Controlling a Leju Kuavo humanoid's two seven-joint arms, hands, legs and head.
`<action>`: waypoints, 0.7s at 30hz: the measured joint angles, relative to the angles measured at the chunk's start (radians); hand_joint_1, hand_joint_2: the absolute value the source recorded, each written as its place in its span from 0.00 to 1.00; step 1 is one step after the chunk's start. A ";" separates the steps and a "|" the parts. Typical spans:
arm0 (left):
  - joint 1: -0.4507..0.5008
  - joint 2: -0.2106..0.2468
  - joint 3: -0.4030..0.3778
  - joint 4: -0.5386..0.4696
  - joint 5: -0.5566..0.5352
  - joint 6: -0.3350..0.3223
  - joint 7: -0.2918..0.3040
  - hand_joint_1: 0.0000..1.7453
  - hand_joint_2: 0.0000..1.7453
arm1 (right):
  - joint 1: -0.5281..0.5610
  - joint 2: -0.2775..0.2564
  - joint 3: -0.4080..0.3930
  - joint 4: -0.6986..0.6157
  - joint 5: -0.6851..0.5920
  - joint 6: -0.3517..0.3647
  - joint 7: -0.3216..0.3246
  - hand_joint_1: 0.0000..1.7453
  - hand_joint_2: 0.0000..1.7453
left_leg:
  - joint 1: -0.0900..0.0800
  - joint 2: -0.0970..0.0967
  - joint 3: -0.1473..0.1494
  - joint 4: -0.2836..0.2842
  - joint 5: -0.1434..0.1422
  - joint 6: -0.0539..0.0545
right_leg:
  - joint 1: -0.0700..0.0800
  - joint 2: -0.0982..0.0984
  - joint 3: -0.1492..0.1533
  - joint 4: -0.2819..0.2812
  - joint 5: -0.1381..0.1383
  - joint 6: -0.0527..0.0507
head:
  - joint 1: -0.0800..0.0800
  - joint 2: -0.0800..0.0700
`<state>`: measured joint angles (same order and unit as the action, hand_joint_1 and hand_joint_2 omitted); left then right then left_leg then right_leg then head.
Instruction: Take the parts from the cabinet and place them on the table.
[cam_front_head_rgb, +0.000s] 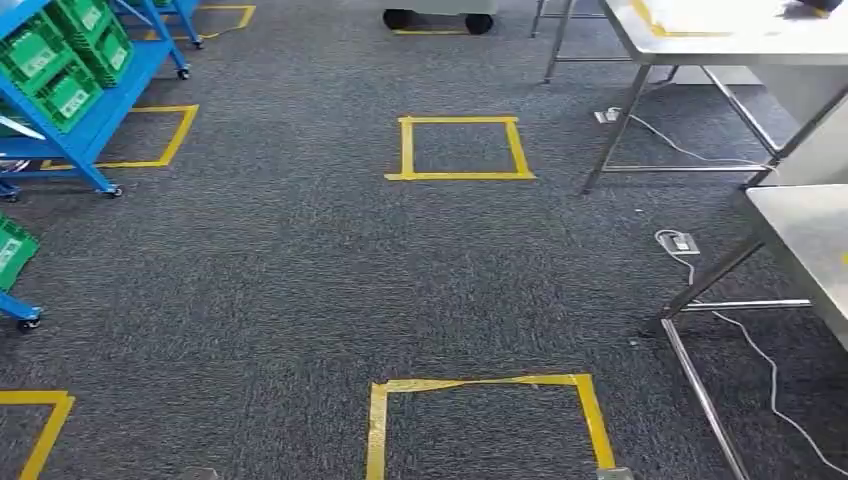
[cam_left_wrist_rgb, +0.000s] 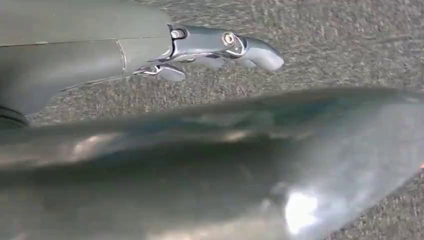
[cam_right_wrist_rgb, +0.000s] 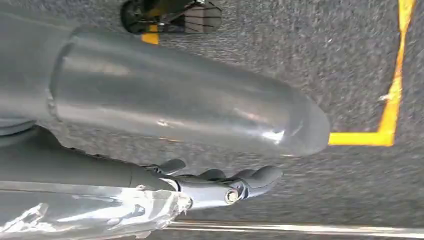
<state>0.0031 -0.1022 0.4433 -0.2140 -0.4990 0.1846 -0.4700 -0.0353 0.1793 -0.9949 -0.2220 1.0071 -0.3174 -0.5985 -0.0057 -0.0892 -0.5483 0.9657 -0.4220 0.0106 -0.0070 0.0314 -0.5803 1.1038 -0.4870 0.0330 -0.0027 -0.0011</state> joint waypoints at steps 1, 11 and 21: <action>-0.001 0.000 0.000 0.000 -0.001 -0.001 0.000 0.00 0.00 | 0.000 0.000 -0.001 0.000 0.001 -0.001 0.000 0.00 0.00 | 0.001 -0.012 -0.002 0.002 0.000 -0.003 | -0.004 0.056 0.033 -0.071 0.016 -0.001 | 0.001 0.000; -0.006 0.001 -0.002 0.003 -0.008 -0.001 0.010 0.00 0.00 | 0.001 0.000 -0.003 -0.001 0.009 -0.021 -0.011 0.00 0.00 | 0.008 0.077 -0.176 0.316 -0.146 -0.052 | -0.003 -0.056 0.042 -0.102 0.018 -0.030 | -0.010 0.000; -0.006 0.000 -0.002 0.003 -0.008 -0.009 0.012 0.00 0.00 | -0.002 0.000 -0.003 -0.002 0.007 -0.028 -0.018 0.00 0.00 | 0.004 0.142 -0.018 0.016 -0.011 -0.033 | 0.003 -0.158 0.063 -0.103 0.000 0.007 | -0.008 0.000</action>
<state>-0.0033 -0.1026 0.4414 -0.2106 -0.5074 0.1759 -0.4582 -0.0376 0.1789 -0.9983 -0.2239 1.0143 -0.3452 -0.6165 -0.0018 0.0525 -0.5664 0.9814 -0.4326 -0.0226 -0.0043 -0.1265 -0.5173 1.0004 -0.4866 0.0398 -0.0107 -0.0011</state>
